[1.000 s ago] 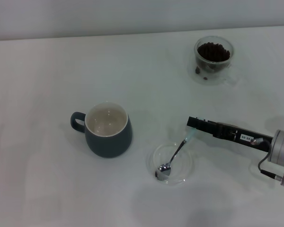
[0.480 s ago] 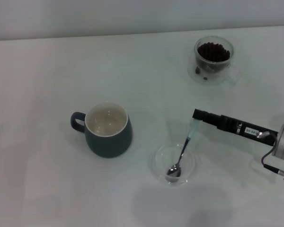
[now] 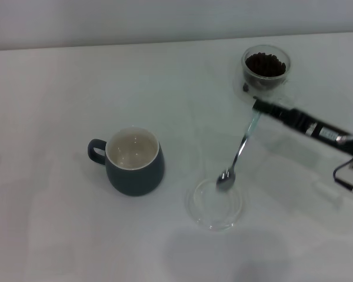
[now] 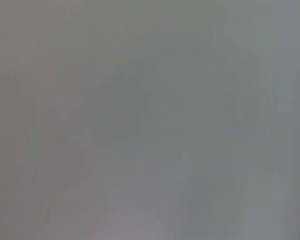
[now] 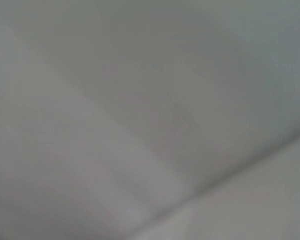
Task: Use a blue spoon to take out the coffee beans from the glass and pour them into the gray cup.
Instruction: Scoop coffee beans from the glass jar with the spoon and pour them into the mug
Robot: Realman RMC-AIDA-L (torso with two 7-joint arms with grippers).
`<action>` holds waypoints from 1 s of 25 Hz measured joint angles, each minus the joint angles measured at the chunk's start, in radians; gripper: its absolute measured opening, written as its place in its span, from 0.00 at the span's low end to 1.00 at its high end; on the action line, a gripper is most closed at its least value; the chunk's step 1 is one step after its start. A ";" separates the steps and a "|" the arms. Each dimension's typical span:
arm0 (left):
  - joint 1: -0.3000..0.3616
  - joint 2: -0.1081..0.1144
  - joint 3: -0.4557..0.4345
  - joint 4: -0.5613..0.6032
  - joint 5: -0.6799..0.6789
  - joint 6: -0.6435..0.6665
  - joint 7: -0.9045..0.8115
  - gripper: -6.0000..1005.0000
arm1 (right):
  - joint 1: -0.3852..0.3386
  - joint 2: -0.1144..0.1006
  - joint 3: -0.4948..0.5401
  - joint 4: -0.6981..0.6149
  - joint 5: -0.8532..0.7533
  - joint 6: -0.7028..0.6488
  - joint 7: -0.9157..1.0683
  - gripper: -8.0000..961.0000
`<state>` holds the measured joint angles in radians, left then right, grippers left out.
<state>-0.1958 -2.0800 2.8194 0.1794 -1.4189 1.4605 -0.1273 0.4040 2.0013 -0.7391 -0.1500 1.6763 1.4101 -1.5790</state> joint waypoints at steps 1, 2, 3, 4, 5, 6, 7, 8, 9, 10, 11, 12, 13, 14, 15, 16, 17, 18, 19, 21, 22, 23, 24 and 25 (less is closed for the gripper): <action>0.000 0.000 0.000 0.000 0.000 0.000 0.000 0.87 | -0.001 0.002 0.000 -0.015 0.043 0.004 -0.004 0.16; 0.001 0.000 0.000 0.000 0.000 0.000 0.000 0.87 | -0.002 0.004 0.000 -0.031 0.081 0.007 -0.010 0.16; 0.001 0.000 0.000 0.000 0.000 0.000 0.000 0.87 | -0.002 0.005 0.001 -0.052 0.119 0.009 -0.015 0.16; 0.001 0.000 0.000 0.000 0.000 0.000 0.000 0.87 | 0.000 0.007 0.001 -0.072 0.165 0.011 -0.026 0.16; 0.000 0.000 0.000 0.000 0.000 0.000 0.000 0.87 | 0.003 0.007 0.001 -0.090 0.209 0.012 -0.038 0.16; -0.001 0.000 0.000 0.000 0.000 0.000 0.000 0.87 | 0.010 0.007 0.001 -0.107 0.251 0.009 -0.056 0.16; -0.001 0.000 0.000 0.000 0.000 0.000 0.000 0.87 | 0.017 0.007 0.001 -0.121 0.279 0.002 -0.074 0.16; -0.002 0.000 0.000 0.000 0.000 0.000 0.000 0.87 | 0.028 0.007 0.001 -0.136 0.306 -0.010 -0.096 0.16; -0.002 0.000 0.000 0.000 0.000 0.000 0.000 0.87 | 0.040 0.007 0.001 -0.149 0.330 -0.027 -0.121 0.16; -0.002 0.000 0.000 0.000 0.000 0.000 0.000 0.87 | 0.056 0.007 0.001 -0.160 0.354 -0.045 -0.151 0.16; -0.002 0.000 0.000 0.000 0.000 -0.001 0.000 0.87 | 0.066 0.008 0.001 -0.164 0.368 -0.055 -0.175 0.16; -0.002 0.000 0.000 0.000 0.000 -0.001 0.000 0.87 | 0.078 0.008 0.001 -0.168 0.387 -0.071 -0.217 0.16; -0.003 -0.001 0.000 0.000 0.000 -0.001 0.000 0.87 | 0.090 0.008 0.001 -0.170 0.402 -0.086 -0.257 0.16; -0.004 -0.001 0.000 0.000 0.000 -0.002 0.000 0.87 | 0.099 0.009 0.001 -0.171 0.410 -0.102 -0.300 0.16; -0.006 -0.001 0.000 0.000 0.000 -0.002 0.000 0.87 | 0.110 0.009 0.001 -0.172 0.415 -0.119 -0.346 0.16; -0.007 -0.001 0.000 0.000 0.000 -0.002 0.000 0.87 | 0.118 0.009 0.001 -0.172 0.414 -0.136 -0.388 0.16; -0.009 -0.001 0.000 0.000 0.000 -0.002 0.000 0.87 | 0.124 0.009 -0.003 -0.172 0.412 -0.150 -0.434 0.16; -0.011 -0.001 0.000 0.000 0.000 -0.002 0.000 0.87 | 0.126 0.009 -0.005 -0.172 0.410 -0.159 -0.460 0.16; -0.011 -0.002 0.000 0.000 0.000 -0.002 0.000 0.87 | 0.127 0.009 -0.009 -0.172 0.408 -0.170 -0.499 0.16; -0.012 -0.002 0.000 0.001 0.000 -0.003 0.000 0.86 | 0.128 0.009 -0.011 -0.172 0.406 -0.184 -0.553 0.16; -0.013 -0.002 0.000 0.001 0.000 -0.003 0.000 0.86 | 0.128 0.010 -0.011 -0.169 0.406 -0.191 -0.584 0.16; -0.013 -0.002 0.000 0.001 -0.001 -0.004 0.000 0.86 | 0.127 0.011 -0.012 -0.167 0.406 -0.196 -0.606 0.16; -0.013 -0.002 0.000 0.002 -0.001 -0.005 0.000 0.86 | 0.125 0.011 -0.012 -0.164 0.406 -0.202 -0.627 0.16; -0.013 -0.002 0.000 0.002 -0.001 -0.009 0.000 0.86 | 0.124 0.012 -0.012 -0.162 0.406 -0.211 -0.643 0.16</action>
<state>-0.2091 -2.0817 2.8195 0.1815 -1.4199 1.4518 -0.1273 0.5276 2.0131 -0.7515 -0.3123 2.0824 1.1994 -2.2224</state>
